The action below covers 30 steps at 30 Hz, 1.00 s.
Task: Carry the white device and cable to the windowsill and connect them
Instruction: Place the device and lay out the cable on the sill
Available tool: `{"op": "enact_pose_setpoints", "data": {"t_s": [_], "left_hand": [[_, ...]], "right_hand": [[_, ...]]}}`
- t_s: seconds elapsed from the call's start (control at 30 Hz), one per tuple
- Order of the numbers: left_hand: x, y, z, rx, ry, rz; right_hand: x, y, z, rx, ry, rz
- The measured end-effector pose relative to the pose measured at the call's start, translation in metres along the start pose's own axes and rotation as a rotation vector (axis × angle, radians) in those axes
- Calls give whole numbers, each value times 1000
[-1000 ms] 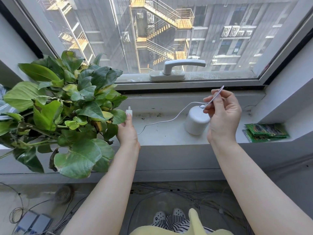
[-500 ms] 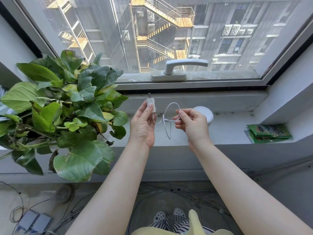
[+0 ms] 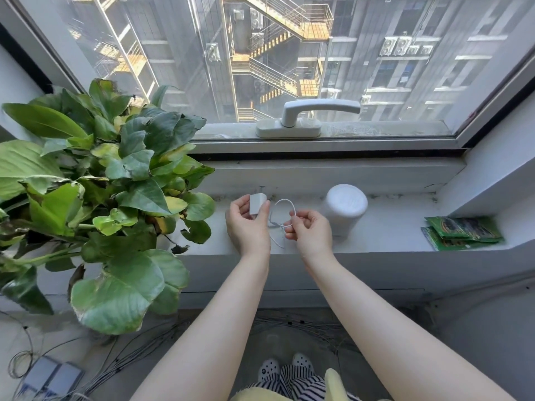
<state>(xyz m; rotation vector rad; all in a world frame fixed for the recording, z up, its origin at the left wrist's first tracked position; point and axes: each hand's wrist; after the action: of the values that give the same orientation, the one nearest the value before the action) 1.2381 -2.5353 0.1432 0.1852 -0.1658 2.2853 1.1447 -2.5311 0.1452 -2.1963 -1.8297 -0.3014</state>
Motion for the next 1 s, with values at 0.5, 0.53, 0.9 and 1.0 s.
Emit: {"op": "enact_pose_setpoints", "data": {"t_s": [0.5,0.53,0.9,1.0], "left_hand": [[-7,2,-8,-181,244,54],[-8,0,-5,-156,253,61],[-13,-3,-11,-141,242,102],[-11,2,-19,-178,262,74]], "right_hand": [[17,1,-9,256,-194,22],[21,1,-15,193,-234,15],[8,7,-12,190,-133,25],[0,10,-3,361,-137,45]]}}
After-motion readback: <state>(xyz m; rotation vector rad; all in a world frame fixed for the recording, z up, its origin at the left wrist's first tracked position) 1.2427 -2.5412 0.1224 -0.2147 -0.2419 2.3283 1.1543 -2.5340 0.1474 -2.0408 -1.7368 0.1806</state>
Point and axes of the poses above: each hand's wrist, its own x-axis away from the middle knuckle, its own y-axis out of the palm, z = x × y, and after that the axes turned 3 degrees about x, right-handed
